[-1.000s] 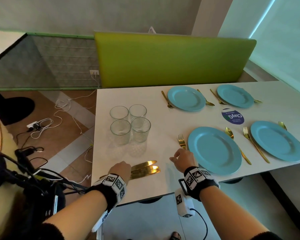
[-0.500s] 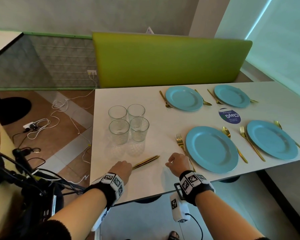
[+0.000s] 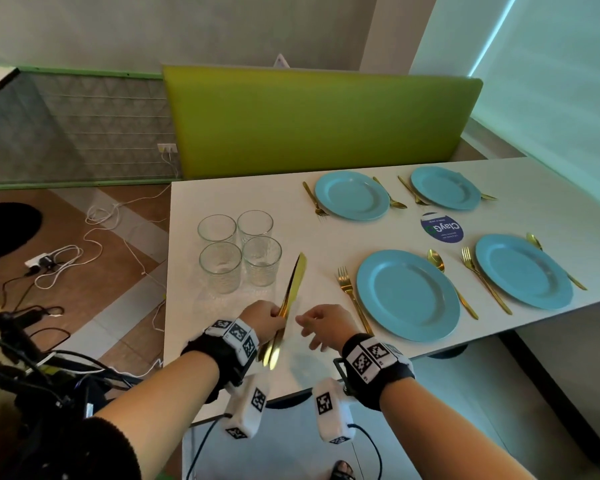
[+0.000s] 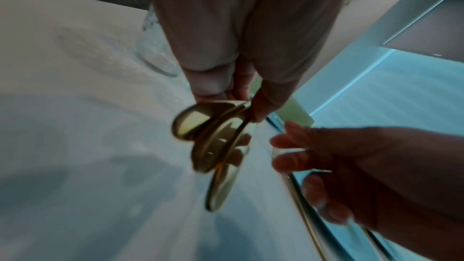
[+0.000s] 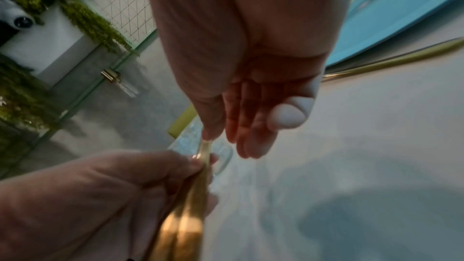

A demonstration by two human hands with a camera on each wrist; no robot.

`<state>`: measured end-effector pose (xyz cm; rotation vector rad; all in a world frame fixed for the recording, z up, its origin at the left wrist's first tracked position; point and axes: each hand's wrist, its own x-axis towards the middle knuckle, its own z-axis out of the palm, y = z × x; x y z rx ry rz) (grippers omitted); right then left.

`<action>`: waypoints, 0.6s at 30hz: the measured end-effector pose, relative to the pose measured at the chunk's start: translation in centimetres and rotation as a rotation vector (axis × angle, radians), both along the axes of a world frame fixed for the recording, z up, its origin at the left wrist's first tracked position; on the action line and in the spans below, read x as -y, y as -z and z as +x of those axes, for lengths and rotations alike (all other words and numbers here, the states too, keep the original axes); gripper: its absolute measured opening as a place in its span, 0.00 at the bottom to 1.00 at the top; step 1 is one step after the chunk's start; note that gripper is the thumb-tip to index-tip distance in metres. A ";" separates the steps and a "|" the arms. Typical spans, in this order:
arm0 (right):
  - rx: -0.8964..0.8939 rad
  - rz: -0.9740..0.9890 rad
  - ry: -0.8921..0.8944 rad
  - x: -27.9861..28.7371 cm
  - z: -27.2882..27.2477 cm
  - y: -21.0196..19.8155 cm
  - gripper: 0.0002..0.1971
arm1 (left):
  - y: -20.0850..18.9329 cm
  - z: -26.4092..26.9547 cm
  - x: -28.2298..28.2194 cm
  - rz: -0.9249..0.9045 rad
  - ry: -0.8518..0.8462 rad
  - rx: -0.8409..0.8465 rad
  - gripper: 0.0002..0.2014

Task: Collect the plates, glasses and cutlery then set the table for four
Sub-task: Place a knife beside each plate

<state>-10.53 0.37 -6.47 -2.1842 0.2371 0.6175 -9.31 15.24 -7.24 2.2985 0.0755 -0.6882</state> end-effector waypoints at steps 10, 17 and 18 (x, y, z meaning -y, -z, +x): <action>-0.051 0.264 0.230 0.6 1.5 -1.4 0.09 | -1.1 -0.1 3.0 -0.087 -0.099 0.097 0.11; -0.065 0.242 0.235 0.5 1.4 -1.0 0.10 | -0.5 0.5 3.5 -0.116 -0.168 0.021 0.13; -0.064 0.230 0.252 0.4 1.4 -0.8 0.10 | -0.5 0.8 3.5 -0.101 -0.173 0.012 0.13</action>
